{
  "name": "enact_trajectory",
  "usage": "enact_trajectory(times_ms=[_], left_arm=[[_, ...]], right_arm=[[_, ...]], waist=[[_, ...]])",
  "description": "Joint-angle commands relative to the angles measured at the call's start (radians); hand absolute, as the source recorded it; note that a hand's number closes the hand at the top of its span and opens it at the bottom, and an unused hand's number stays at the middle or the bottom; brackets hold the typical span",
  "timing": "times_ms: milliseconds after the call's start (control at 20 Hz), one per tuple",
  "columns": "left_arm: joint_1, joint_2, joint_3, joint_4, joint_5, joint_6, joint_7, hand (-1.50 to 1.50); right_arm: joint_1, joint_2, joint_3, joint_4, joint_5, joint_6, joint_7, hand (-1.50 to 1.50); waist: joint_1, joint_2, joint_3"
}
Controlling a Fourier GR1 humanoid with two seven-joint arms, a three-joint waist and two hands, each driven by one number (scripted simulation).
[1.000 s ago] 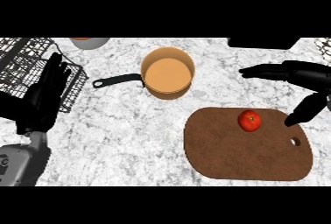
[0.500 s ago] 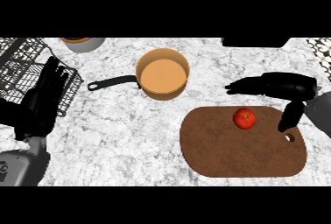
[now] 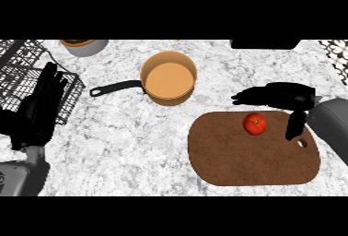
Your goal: Pick the tomato from the cutting board and place it in the pot
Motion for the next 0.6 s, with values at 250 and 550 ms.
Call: enact_trajectory(times_ms=[250, 550], left_arm=[[-0.044, -0.025, 0.018, 0.051, -0.029, -0.03, -0.011, 0.0], [0.027, -0.072, 0.02, 0.012, -0.05, -0.028, -0.042, 0.0]], right_arm=[[-0.012, 0.088, -0.038, 0.181, 0.106, -0.016, -0.147, -1.5], [-0.033, 0.169, -0.067, 0.218, 0.186, -0.016, -0.079, -1.5]], waist=[[0.0, 0.003, 0.0], [0.0, 0.001, 0.0]])
